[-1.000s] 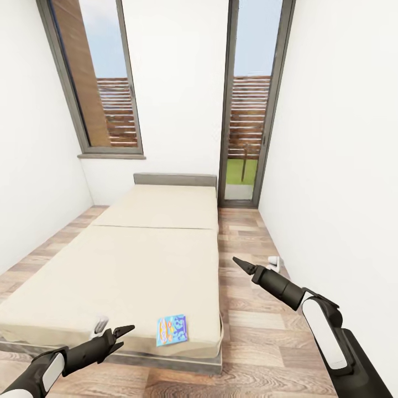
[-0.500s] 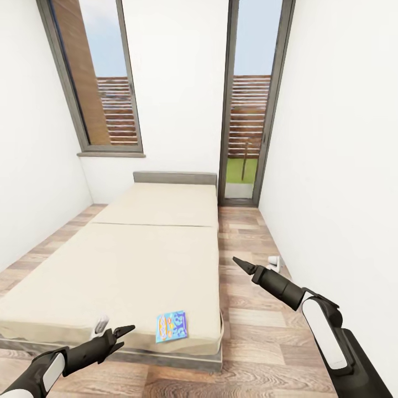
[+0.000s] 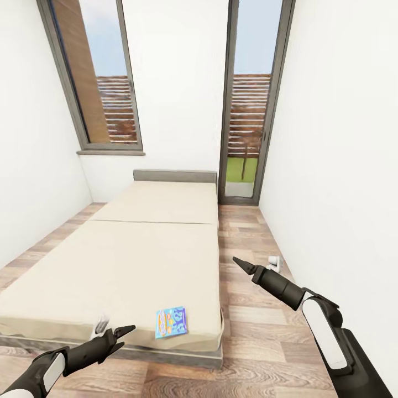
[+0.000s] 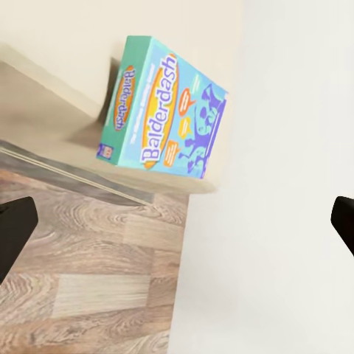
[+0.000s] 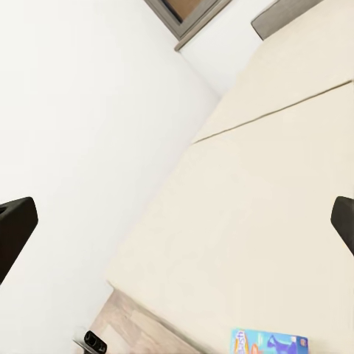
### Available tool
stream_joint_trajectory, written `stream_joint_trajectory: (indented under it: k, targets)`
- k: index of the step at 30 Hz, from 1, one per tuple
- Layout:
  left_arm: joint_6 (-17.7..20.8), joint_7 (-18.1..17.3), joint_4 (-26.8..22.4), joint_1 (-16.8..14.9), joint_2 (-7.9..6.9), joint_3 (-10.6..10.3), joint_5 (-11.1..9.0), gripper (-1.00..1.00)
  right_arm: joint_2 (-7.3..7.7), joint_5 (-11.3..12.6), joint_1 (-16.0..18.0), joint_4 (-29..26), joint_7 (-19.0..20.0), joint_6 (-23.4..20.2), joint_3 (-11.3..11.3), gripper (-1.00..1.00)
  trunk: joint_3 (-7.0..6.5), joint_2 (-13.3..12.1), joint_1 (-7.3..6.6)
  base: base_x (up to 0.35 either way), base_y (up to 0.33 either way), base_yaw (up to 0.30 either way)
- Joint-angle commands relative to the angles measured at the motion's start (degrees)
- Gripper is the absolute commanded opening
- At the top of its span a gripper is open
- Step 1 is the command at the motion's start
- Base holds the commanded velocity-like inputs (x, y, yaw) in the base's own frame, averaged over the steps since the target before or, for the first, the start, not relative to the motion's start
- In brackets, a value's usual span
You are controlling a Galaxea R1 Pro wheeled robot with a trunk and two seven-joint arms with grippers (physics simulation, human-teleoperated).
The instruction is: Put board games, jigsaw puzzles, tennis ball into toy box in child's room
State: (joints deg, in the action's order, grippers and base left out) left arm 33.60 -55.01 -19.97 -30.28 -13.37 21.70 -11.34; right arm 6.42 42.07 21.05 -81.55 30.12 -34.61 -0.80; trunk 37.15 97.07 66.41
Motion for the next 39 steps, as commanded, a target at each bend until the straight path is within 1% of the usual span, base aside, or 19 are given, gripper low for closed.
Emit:
stream_joint_trajectory:
  k: [1,13,23,32,39]
  targets:
    - [0.42,-0.1,0.02,-0.04,0.01,0.13,-0.17,1.0,-0.01,0.35,0.04,-0.01,0.03,-0.46,-0.08,1.0,0.24,0.44,0.22,0.0,0.0,0.0]
    - [0.42,-0.1,0.02,-0.04,0.01,0.1,-0.17,1.0,0.01,0.37,0.04,-0.09,0.11,-0.46,-0.08,1.0,2.35,5.26,2.86,0.0,0.0,0.0]
    - [0.42,-0.16,0.02,-0.04,0.04,0.03,-0.1,1.0,-0.01,0.3,0.04,-0.1,0.16,-0.46,-0.08,1.0,3.52,9.27,5.05,0.0,0.0,0.0]
    - [0.36,-1.96,-0.05,-0.04,0.38,-0.18,-0.04,1.0,-0.01,0.3,0.04,-0.1,0.18,-0.48,-0.08,1.0,5.0,12.88,7.03,0.0,0.0,0.0]
    - [0.33,-2.28,-0.07,-0.04,0.5,-0.25,-0.04,1.0,-0.01,0.3,0.04,-0.1,0.2,-0.51,-0.08,1.0,6.25,15.68,8.57,0.0,0.0,0.0]
